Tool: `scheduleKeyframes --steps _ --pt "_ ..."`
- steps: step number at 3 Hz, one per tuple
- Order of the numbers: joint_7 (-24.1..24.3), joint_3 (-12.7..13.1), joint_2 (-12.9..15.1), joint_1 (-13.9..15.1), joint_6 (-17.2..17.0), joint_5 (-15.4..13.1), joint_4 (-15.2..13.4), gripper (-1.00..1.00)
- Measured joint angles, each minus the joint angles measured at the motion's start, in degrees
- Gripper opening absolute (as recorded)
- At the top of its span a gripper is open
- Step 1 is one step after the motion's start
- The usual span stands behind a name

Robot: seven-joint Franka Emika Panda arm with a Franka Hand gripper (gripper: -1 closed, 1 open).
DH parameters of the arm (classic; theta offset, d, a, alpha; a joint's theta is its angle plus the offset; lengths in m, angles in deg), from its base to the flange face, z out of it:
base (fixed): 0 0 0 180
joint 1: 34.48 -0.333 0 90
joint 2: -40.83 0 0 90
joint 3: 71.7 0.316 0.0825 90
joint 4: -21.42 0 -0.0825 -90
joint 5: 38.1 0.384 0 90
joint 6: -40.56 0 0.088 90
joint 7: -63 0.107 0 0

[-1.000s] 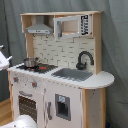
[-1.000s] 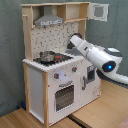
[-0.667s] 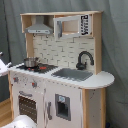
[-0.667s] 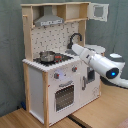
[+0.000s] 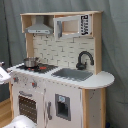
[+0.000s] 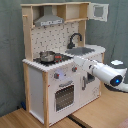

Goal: Play with the kitchen

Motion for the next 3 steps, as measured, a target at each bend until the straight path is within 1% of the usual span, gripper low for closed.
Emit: scheduleKeyframes --steps 2,3 --pt "-5.9 1.0 0.3 -0.2 9.5 0.0 -5.9 1.00" --pt "-9.4 1.3 0.3 -0.6 14.1 0.0 -8.4 1.00"
